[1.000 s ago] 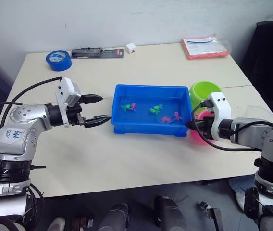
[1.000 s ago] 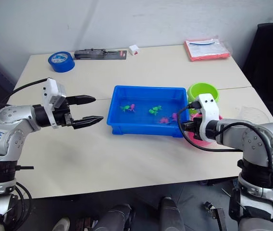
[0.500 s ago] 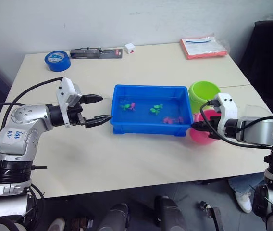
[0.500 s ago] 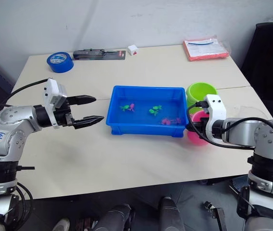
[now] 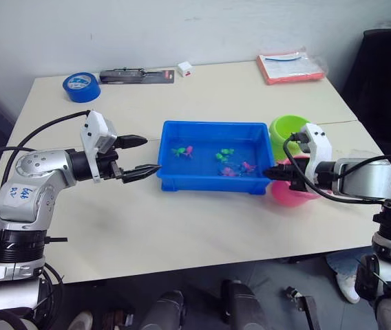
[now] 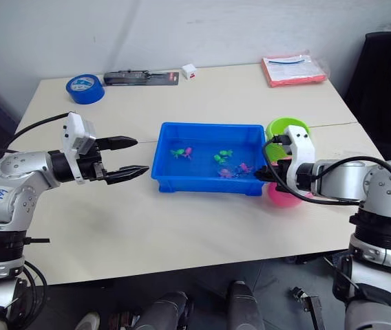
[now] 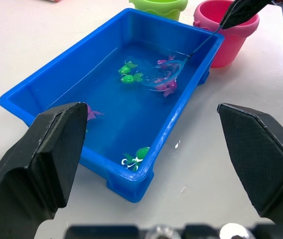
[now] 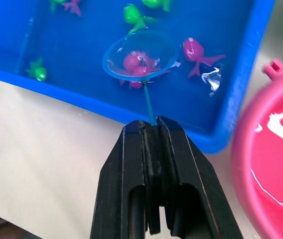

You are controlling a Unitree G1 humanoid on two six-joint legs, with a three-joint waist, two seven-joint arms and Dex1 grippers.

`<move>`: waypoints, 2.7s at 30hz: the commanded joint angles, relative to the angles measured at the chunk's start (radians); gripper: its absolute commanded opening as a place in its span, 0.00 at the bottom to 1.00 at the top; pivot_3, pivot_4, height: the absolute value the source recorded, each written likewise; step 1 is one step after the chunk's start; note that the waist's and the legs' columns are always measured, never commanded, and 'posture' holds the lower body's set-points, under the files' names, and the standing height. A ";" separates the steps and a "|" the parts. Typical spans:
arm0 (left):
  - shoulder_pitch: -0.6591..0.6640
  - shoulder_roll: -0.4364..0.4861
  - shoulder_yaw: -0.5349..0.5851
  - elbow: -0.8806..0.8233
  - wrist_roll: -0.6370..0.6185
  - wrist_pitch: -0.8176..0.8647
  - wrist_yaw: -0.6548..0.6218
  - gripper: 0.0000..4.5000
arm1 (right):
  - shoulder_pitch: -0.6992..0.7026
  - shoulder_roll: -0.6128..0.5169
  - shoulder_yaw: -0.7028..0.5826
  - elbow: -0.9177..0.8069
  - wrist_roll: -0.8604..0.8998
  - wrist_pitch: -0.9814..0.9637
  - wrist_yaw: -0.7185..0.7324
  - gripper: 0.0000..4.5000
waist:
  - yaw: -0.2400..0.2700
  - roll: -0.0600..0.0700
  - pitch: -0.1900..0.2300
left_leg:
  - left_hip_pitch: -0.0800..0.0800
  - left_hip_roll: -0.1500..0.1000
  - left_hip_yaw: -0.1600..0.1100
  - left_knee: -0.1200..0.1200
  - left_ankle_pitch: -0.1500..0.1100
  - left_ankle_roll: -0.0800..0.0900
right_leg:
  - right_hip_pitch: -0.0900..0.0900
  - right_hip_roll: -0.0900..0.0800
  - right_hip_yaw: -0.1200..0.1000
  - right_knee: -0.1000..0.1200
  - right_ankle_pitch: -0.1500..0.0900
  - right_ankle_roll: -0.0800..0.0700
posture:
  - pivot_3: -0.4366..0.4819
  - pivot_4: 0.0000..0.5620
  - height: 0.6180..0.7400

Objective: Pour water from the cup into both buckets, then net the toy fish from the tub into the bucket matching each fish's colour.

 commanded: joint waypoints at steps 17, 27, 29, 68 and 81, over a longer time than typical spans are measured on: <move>0.010 0.006 0.019 -0.047 -0.015 0.003 0.009 1.00 | 0.048 -0.135 0.092 0.094 0.337 -0.087 -0.235 0.18 | 0.002 0.000 0.000 | 0.000 0.000 0.001 0.000 0.000 0.000 | 0.000 0.000 0.000 0.000 0.001 -0.001 | 0.48 0.27 1.00; 0.000 0.019 0.022 -0.046 -0.011 0.007 0.004 1.00 | 0.049 -0.153 0.176 0.137 0.328 -0.222 -0.350 0.18 | 0.002 0.000 0.000 | 0.000 0.001 0.001 0.000 0.000 0.000 | 0.000 0.000 -0.001 -0.001 0.001 -0.001 | 0.48 0.27 1.00; 0.001 0.021 0.023 -0.047 -0.010 0.007 0.004 1.00 | 0.041 -0.145 0.181 0.144 0.307 -0.239 -0.356 0.18 | 0.002 0.000 0.000 | 0.000 0.000 0.001 0.000 0.000 0.000 | 0.000 0.000 -0.001 -0.001 0.001 0.000 | 0.48 0.27 1.00; -0.059 0.021 0.003 0.048 0.000 -0.050 -0.068 1.00 | 0.166 -0.152 0.042 -0.254 -0.014 -0.301 0.112 0.18 | 0.003 0.000 0.000 | 0.000 0.002 0.002 0.000 0.000 0.000 | 0.000 0.001 0.000 -0.001 0.002 -0.001 | 0.48 0.27 1.00; -0.093 -0.003 -0.024 0.066 -0.006 -0.049 -0.100 1.00 | 0.265 -0.202 -0.071 -0.390 -0.004 -0.378 0.229 0.18 | 0.005 0.000 0.000 | 0.000 0.002 0.003 0.000 0.000 0.000 | 0.000 0.001 0.000 -0.001 0.002 0.000 | 0.48 0.27 1.00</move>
